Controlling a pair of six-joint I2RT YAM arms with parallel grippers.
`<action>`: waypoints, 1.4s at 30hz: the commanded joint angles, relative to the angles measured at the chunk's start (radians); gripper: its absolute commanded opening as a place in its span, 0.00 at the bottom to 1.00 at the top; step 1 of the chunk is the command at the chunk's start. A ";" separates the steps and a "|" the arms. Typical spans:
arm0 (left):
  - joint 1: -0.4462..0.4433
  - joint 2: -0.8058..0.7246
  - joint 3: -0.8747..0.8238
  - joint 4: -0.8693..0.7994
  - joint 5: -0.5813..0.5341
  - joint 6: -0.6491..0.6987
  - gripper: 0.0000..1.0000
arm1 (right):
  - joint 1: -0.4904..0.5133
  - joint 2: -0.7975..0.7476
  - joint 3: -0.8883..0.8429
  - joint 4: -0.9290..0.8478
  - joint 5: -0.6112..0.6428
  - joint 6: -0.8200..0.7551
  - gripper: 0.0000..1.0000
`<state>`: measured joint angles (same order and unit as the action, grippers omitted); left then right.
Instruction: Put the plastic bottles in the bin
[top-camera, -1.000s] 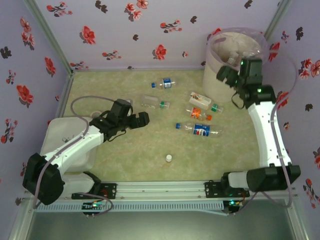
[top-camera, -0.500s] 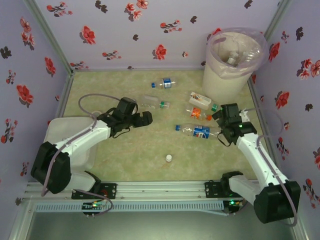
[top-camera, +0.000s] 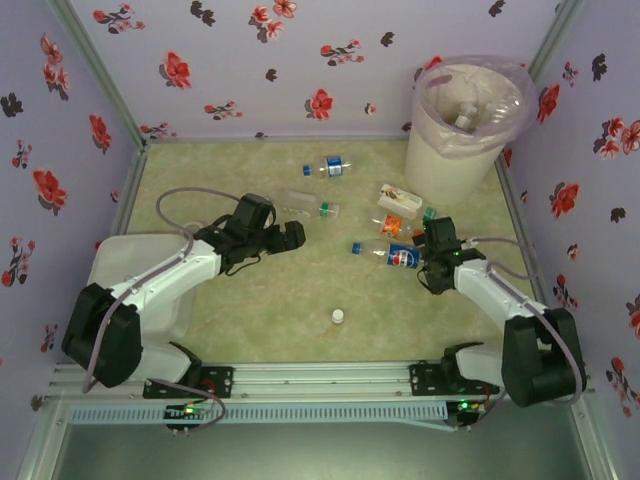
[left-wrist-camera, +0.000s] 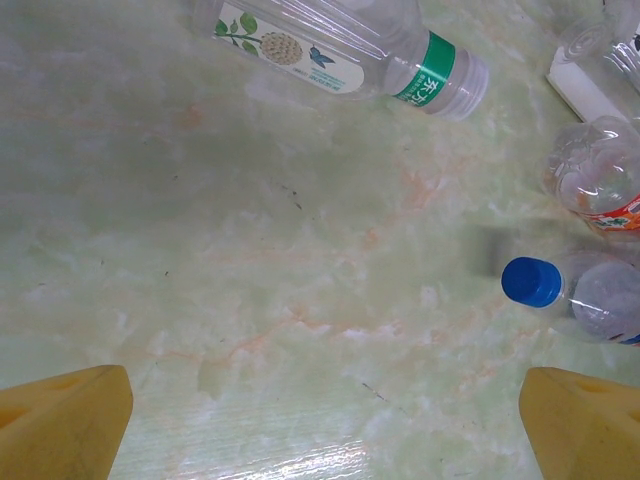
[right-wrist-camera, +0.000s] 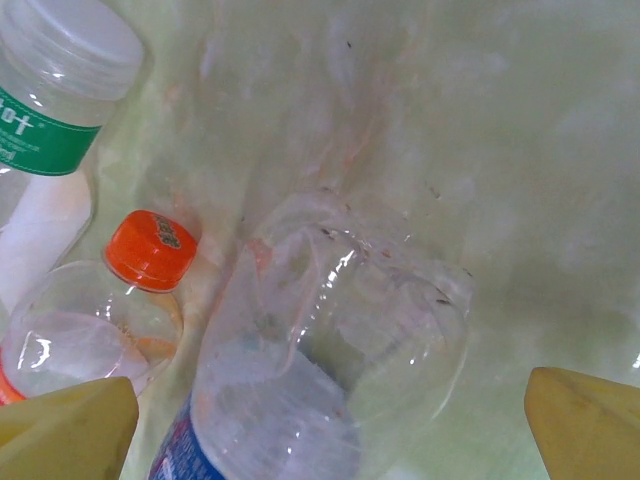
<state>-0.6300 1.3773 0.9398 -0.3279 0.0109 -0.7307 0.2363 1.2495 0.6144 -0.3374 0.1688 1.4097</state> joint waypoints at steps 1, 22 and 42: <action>0.000 0.011 0.014 -0.020 -0.011 -0.012 1.00 | 0.013 0.046 -0.016 0.077 -0.007 0.059 1.00; 0.000 -0.011 0.034 -0.082 -0.074 -0.008 1.00 | 0.012 0.060 -0.030 0.038 0.016 -0.007 0.60; 0.000 0.020 0.020 -0.022 -0.064 -0.016 1.00 | 0.011 -0.304 0.357 -0.410 0.290 -0.459 0.41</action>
<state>-0.6300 1.3849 0.9409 -0.3710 -0.0349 -0.7498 0.2432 1.0069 0.8639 -0.6300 0.3237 1.1431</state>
